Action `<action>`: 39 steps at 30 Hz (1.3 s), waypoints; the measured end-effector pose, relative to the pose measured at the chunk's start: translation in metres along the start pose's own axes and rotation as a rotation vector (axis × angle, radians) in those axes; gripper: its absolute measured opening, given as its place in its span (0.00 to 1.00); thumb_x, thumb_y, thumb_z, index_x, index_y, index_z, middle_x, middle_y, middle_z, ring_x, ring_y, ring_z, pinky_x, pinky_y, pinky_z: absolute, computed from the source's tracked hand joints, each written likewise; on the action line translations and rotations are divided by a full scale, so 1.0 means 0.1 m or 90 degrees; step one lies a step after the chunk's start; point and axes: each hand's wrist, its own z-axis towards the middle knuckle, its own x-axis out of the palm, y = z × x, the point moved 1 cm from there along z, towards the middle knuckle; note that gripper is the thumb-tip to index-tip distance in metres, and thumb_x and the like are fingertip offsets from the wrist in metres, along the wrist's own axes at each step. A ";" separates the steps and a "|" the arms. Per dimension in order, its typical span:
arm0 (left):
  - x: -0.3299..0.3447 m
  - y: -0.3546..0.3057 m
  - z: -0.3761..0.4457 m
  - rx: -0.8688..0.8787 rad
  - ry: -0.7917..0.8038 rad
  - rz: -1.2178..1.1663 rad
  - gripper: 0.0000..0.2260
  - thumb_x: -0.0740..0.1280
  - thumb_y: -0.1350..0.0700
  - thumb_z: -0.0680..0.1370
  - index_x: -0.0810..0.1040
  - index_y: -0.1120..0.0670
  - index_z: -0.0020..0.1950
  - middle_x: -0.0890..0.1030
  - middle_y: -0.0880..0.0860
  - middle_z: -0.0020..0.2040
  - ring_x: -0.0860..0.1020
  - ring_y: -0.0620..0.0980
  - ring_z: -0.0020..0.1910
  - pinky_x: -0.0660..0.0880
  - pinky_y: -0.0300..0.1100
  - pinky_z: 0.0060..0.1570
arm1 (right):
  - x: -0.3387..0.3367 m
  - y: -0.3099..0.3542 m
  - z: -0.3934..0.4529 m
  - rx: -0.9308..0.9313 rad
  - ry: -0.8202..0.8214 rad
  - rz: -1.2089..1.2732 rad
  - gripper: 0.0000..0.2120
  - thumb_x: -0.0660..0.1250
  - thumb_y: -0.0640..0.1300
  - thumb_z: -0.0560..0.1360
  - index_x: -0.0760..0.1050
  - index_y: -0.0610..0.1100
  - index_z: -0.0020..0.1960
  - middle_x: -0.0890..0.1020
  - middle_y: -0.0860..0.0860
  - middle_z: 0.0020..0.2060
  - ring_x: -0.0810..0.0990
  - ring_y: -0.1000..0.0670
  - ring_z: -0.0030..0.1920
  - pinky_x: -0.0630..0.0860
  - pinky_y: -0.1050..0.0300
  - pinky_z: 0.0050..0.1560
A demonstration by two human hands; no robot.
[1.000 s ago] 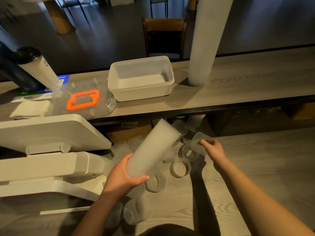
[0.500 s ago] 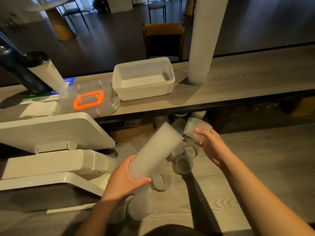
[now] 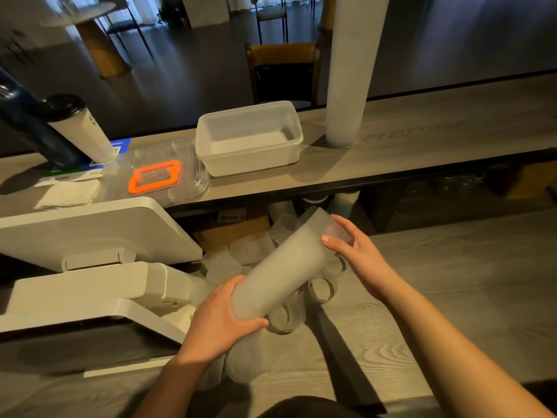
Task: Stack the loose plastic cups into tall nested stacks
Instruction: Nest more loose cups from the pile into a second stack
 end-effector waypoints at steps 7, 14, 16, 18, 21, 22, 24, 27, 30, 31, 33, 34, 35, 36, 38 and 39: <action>0.05 -0.09 0.01 0.011 0.007 -0.023 0.41 0.79 0.35 0.61 0.66 0.39 0.69 0.73 0.37 0.60 0.74 0.39 0.56 0.73 0.34 0.49 | 0.14 -0.04 -0.12 0.016 0.044 -0.001 0.33 0.56 0.71 0.76 0.63 0.55 0.75 0.70 0.59 0.69 0.70 0.56 0.68 0.67 0.52 0.71; 0.14 -0.16 -0.02 -0.035 0.006 -0.098 0.36 0.81 0.41 0.62 0.66 0.39 0.64 0.72 0.36 0.57 0.74 0.37 0.53 0.71 0.31 0.41 | 0.01 -0.18 0.00 0.044 -0.089 0.036 0.29 0.53 0.64 0.80 0.64 0.51 0.76 0.72 0.54 0.69 0.72 0.53 0.67 0.70 0.49 0.70; 0.17 -0.17 -0.02 -0.049 0.001 -0.118 0.35 0.81 0.42 0.63 0.66 0.39 0.64 0.72 0.36 0.57 0.74 0.38 0.53 0.71 0.32 0.40 | -0.05 -0.36 0.07 0.060 -0.176 -0.002 0.25 0.59 0.59 0.81 0.66 0.49 0.75 0.74 0.51 0.66 0.74 0.51 0.65 0.72 0.48 0.67; 0.18 -0.16 -0.01 -0.062 0.001 -0.122 0.36 0.81 0.41 0.63 0.66 0.40 0.64 0.72 0.37 0.57 0.74 0.39 0.53 0.72 0.32 0.41 | -0.11 -0.59 0.12 0.088 -0.203 -0.060 0.25 0.65 0.54 0.80 0.67 0.47 0.73 0.76 0.49 0.64 0.75 0.50 0.63 0.73 0.51 0.64; 0.18 -0.15 -0.01 -0.083 0.003 -0.122 0.36 0.81 0.41 0.63 0.66 0.41 0.65 0.73 0.40 0.57 0.74 0.40 0.52 0.72 0.32 0.41 | -0.10 -0.98 0.18 0.152 -0.138 -0.172 0.25 0.69 0.48 0.78 0.68 0.44 0.73 0.78 0.47 0.62 0.77 0.52 0.57 0.76 0.54 0.60; 0.18 -0.15 0.00 -0.090 0.003 -0.120 0.36 0.81 0.42 0.63 0.66 0.41 0.65 0.73 0.41 0.57 0.74 0.40 0.52 0.71 0.31 0.40 | -0.09 -1.09 0.18 0.166 -0.119 -0.204 0.27 0.71 0.48 0.77 0.68 0.44 0.73 0.78 0.47 0.61 0.78 0.52 0.56 0.78 0.52 0.60; 0.18 -0.15 0.00 -0.107 -0.003 -0.121 0.36 0.81 0.43 0.64 0.65 0.42 0.65 0.73 0.42 0.57 0.74 0.40 0.51 0.71 0.31 0.39 | -0.07 -1.27 0.18 0.177 -0.098 -0.253 0.32 0.74 0.49 0.74 0.66 0.46 0.74 0.77 0.46 0.65 0.78 0.49 0.60 0.78 0.51 0.61; 0.17 -0.10 0.00 -0.125 -0.008 -0.148 0.37 0.82 0.44 0.63 0.67 0.44 0.65 0.74 0.44 0.57 0.75 0.42 0.52 0.73 0.33 0.41 | -0.01 -1.41 0.18 0.167 -0.060 -0.295 0.39 0.78 0.50 0.70 0.64 0.48 0.76 0.74 0.48 0.69 0.75 0.46 0.67 0.76 0.51 0.63; 0.16 -0.08 -0.01 -0.143 -0.007 -0.175 0.37 0.83 0.47 0.62 0.67 0.45 0.65 0.74 0.44 0.56 0.76 0.43 0.52 0.75 0.36 0.42 | 0.06 -1.48 0.22 0.130 -0.018 -0.372 0.44 0.80 0.52 0.65 0.63 0.49 0.76 0.72 0.50 0.70 0.72 0.48 0.69 0.73 0.47 0.68; 0.15 -0.07 -0.02 -0.149 -0.008 -0.180 0.36 0.83 0.48 0.62 0.68 0.45 0.65 0.74 0.44 0.56 0.76 0.43 0.52 0.74 0.36 0.41 | 0.08 -1.49 0.24 0.117 -0.002 -0.401 0.45 0.81 0.52 0.65 0.63 0.49 0.76 0.71 0.51 0.71 0.71 0.48 0.70 0.72 0.47 0.69; 0.14 -0.06 -0.03 -0.162 -0.013 -0.187 0.36 0.83 0.49 0.62 0.68 0.45 0.65 0.75 0.43 0.55 0.75 0.42 0.51 0.72 0.34 0.40 | 0.10 -1.51 0.28 0.097 0.024 -0.444 0.47 0.81 0.53 0.65 0.61 0.49 0.77 0.69 0.51 0.71 0.68 0.49 0.71 0.70 0.47 0.71; 0.14 -0.06 -0.04 -0.167 -0.015 -0.190 0.36 0.83 0.50 0.62 0.68 0.45 0.65 0.75 0.42 0.54 0.75 0.41 0.50 0.71 0.32 0.39 | 0.11 -1.51 0.29 0.090 0.029 -0.460 0.47 0.81 0.53 0.65 0.61 0.49 0.77 0.69 0.51 0.71 0.68 0.49 0.71 0.70 0.47 0.71; 0.13 -0.06 -0.05 -0.170 -0.016 -0.191 0.36 0.83 0.50 0.63 0.68 0.44 0.65 0.75 0.42 0.54 0.75 0.40 0.50 0.71 0.31 0.39 | 0.12 -1.51 0.30 0.086 0.030 -0.476 0.47 0.80 0.52 0.65 0.60 0.49 0.77 0.68 0.51 0.71 0.68 0.49 0.71 0.70 0.47 0.71; 0.12 -0.05 -0.06 -0.174 -0.013 -0.191 0.36 0.83 0.50 0.63 0.67 0.44 0.65 0.74 0.42 0.54 0.74 0.40 0.50 0.70 0.31 0.39 | 0.13 -1.52 0.31 0.084 0.028 -0.493 0.46 0.80 0.52 0.66 0.60 0.49 0.77 0.68 0.51 0.71 0.68 0.48 0.71 0.71 0.47 0.71; 0.10 -0.03 -0.09 -0.180 -0.008 -0.189 0.36 0.82 0.49 0.64 0.66 0.42 0.65 0.74 0.43 0.55 0.74 0.40 0.50 0.70 0.31 0.39 | 0.15 -1.53 0.32 0.077 0.020 -0.515 0.43 0.79 0.50 0.68 0.61 0.49 0.77 0.69 0.50 0.71 0.68 0.48 0.71 0.71 0.49 0.70; 0.10 -0.01 -0.09 -0.181 -0.008 -0.188 0.36 0.82 0.48 0.63 0.66 0.42 0.65 0.74 0.44 0.56 0.74 0.41 0.50 0.70 0.31 0.40 | 0.15 -1.53 0.32 0.076 0.014 -0.517 0.41 0.78 0.49 0.68 0.62 0.49 0.76 0.69 0.50 0.70 0.69 0.48 0.70 0.71 0.50 0.69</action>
